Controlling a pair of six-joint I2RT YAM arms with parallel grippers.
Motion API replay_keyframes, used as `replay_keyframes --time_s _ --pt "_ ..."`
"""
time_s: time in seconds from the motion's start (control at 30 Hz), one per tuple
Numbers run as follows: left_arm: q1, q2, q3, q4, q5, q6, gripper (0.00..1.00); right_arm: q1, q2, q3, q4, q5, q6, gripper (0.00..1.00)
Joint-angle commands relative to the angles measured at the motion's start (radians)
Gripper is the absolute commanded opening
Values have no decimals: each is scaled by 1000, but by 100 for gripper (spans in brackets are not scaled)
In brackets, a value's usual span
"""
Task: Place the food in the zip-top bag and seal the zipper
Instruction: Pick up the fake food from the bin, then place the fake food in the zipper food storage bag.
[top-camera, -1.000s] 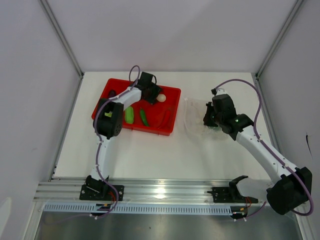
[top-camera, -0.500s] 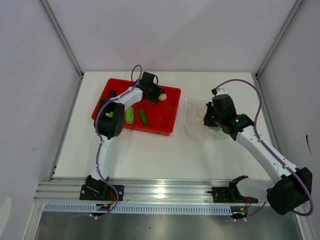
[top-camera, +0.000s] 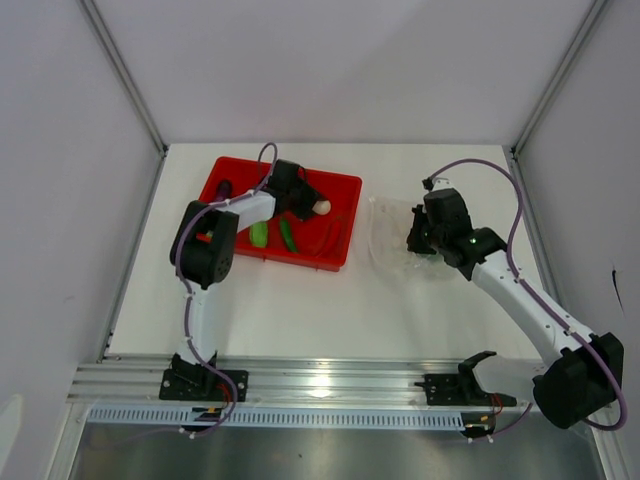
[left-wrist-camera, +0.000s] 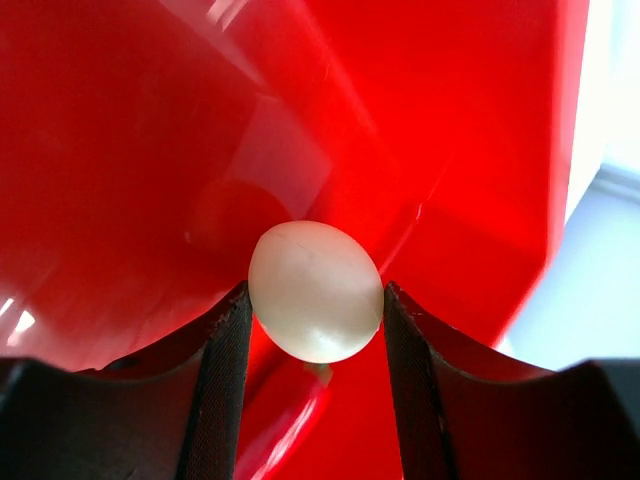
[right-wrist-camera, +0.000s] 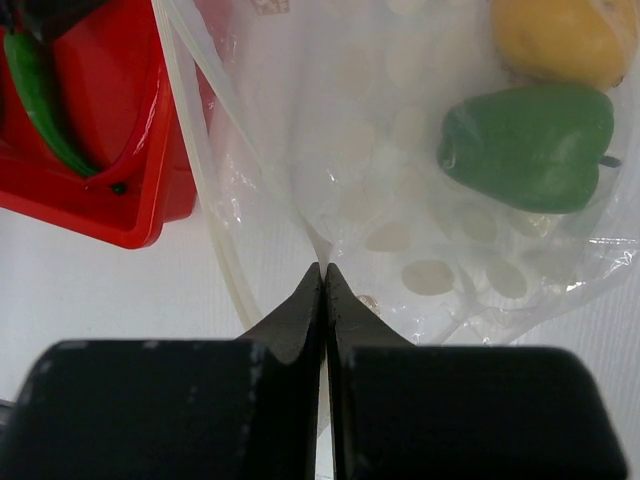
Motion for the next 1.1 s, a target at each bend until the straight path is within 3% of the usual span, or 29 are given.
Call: replay_keyframes --time_s 0.0,0.3,0.4,0.63,0.97,1.07 --pt "0 -179 -137 121 49 64 1 -3 30 32 0 -1 20 0" --pt "-112 -483 -290 169 136 176 0 6 80 70 -8 -20 52 0" --pt "-159 -520 -313 196 189 171 1 17 84 81 -11 -23 61 0" --pt "-262 -479 -333 236 265 104 1 49 68 125 -31 -12 69 0" --pt "-311 -393 -261 202 287 108 1 60 30 147 -26 -16 89 0" --pt "-320 -363 -228 196 328 121 20 60 28 151 -34 -9 86 0"
